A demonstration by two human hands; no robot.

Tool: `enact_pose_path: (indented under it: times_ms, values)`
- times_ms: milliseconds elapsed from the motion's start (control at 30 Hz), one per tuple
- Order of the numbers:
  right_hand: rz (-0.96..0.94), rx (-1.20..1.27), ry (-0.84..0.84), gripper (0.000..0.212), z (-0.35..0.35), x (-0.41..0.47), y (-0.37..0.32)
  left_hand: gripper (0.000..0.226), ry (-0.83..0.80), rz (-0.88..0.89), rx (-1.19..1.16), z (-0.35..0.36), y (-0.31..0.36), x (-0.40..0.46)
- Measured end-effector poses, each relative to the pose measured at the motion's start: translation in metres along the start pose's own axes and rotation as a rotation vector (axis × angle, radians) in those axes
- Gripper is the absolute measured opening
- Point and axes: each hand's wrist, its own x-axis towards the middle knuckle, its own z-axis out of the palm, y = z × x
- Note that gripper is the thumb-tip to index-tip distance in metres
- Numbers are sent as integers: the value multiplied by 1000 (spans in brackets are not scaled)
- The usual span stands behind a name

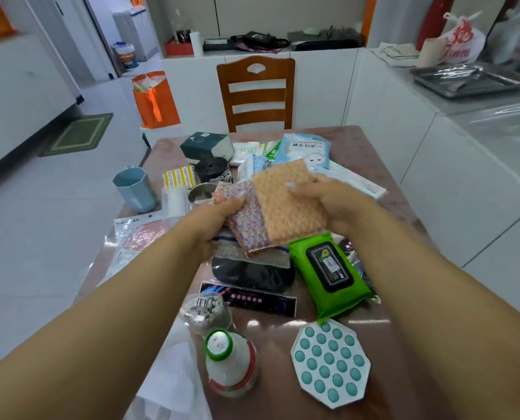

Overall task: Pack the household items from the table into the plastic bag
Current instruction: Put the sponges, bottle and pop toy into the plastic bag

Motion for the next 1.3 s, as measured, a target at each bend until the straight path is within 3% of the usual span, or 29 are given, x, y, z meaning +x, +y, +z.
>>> enact_pose_path:
  times_ms: [133, 267, 400, 467, 533, 633, 700, 767, 867, 933, 1033, 1100, 1200, 1267, 1300]
  values:
    - [165, 22, -189, 58, 37, -13, 7, 36, -45, 60, -33, -7, 10, -30]
    - [183, 38, -276, 44, 66, -38, -1, 26, -5, 119, -26, -26, 12, -69]
    - [111, 75, -394, 79, 106, -65, -9, 30, 37, 210, 17, -55, 14, -113]
    - [76, 75, -427, 86, 131, -79, -11, 45, 33, 213, 5, -76, 16, -134]
    - [44, 48, -400, 76, 157, -96, -11, 62, -16, 203, -11, -98, 14, -154]
    - [5, 110, -369, 51, 195, -122, -1, 76, 49, 162, -94, -137, 5, -179]
    - [68, 236, -428, 45, 225, -141, 17, 85, 124, 105, -199, -171, -8, -194]
    - [178, 316, -480, 47, 256, -153, 46, 87, 235, 32, -160, -204, -30, -203]
    - [290, 256, -364, 29, 280, -152, 99, 64, 427, -32, 57, -234, -68, -201]
    - [273, 178, -223, 19, 279, -149, 127, 49, 426, -21, 148, -240, -87, -194]
    - [202, -5, -106, 43, 263, -145, 154, 37, 398, 4, 277, -238, -104, -185]
    - [201, -85, -80, 53, 255, -143, 163, 29, 352, 68, 544, -232, -111, -178]
    - [236, -165, -143, 52, 251, -140, 172, 49, 309, 87, 1139, -232, -123, -166]
    - [243, -202, -193, 41, 251, -138, 175, 34, 328, 85, 1451, -237, -129, -157]
    - [239, -212, -214, 35, 250, -137, 176, 19, 342, 94, 1485, -238, -130, -154]
